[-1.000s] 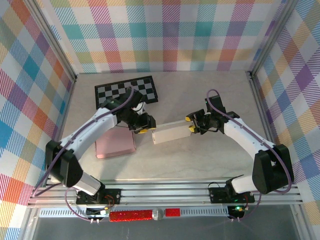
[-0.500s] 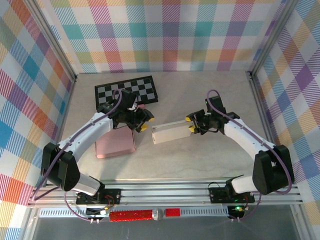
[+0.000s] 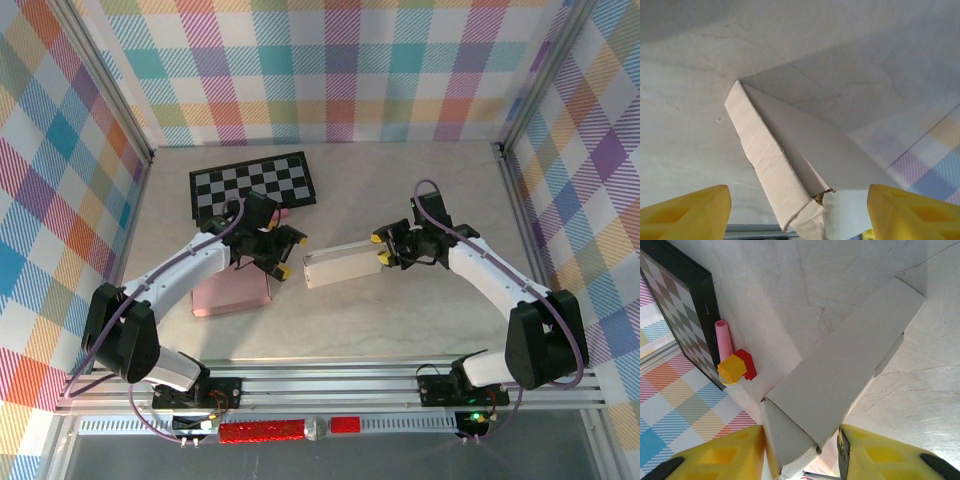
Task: Fold the paper box
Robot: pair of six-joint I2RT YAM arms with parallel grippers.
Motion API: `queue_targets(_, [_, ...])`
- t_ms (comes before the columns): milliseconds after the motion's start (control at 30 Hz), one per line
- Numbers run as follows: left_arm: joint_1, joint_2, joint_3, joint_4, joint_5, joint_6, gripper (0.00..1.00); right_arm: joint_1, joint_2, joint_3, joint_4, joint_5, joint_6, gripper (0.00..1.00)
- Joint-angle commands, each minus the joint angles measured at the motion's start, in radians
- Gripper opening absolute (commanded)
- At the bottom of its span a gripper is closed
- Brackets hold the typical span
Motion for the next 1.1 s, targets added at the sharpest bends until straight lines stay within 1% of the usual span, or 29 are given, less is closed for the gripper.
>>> queue_targets(0, [-0.048, -0.057, -0.007, -0.060, -0.057, -0.321, 0.71, -0.004, -0.013, -0.022, -0.026, 0.001, 0.006, 0.42])
queue_targets(33, [-0.060, -0.065, -0.015, -0.060, -0.062, -0.383, 0.73, -0.004, -0.013, -0.022, -0.026, 0.001, 0.006, 0.41])
queue_targets(133, [-0.098, -0.055, -0.050, 0.027, -0.048, -0.532, 0.74, -0.004, -0.014, -0.024, -0.023, 0.000, 0.007, 0.41])
queue_targets(200, [-0.106, -0.025, -0.048, 0.069, -0.030, -0.577, 0.75, -0.005, -0.016, -0.026, -0.023, -0.001, 0.005, 0.41])
queue_targets(333, [-0.107, 0.038, -0.027, 0.095, -0.010, -0.603, 0.75, -0.005, -0.022, -0.030, -0.024, -0.001, 0.005, 0.41])
queue_targets(400, [-0.107, 0.054, -0.026, 0.115, -0.019, -0.616, 0.72, -0.004, -0.024, -0.032, -0.024, -0.002, 0.003, 0.41])
queue_targets(500, [-0.107, 0.054, -0.040, 0.153, -0.052, -0.640, 0.66, -0.004, -0.027, -0.033, -0.024, -0.002, 0.003, 0.41])
queue_targets(567, [-0.107, 0.049, -0.039, 0.145, -0.061, -0.642, 0.62, -0.005, -0.027, -0.034, -0.023, -0.002, 0.004, 0.41])
queue_targets(633, [-0.107, 0.041, -0.049, 0.141, -0.068, -0.642, 0.56, -0.004, -0.025, -0.032, -0.024, -0.003, 0.002, 0.41])
queue_targets(700, [-0.105, 0.029, -0.061, 0.140, -0.074, -0.649, 0.54, -0.005, -0.024, -0.032, -0.022, -0.006, 0.002, 0.41])
queue_targets(900, [-0.093, -0.009, -0.094, 0.151, -0.102, -0.665, 0.41, -0.004, -0.028, -0.033, -0.027, -0.007, -0.001, 0.41])
queue_targets(1000, [-0.090, -0.006, -0.102, 0.171, -0.099, -0.663, 0.38, -0.004, -0.026, -0.033, -0.026, -0.007, -0.001, 0.41])
queue_targets(1067, [-0.089, 0.003, -0.104, 0.189, -0.090, -0.660, 0.38, -0.004, -0.025, -0.034, -0.026, -0.006, -0.001, 0.41])
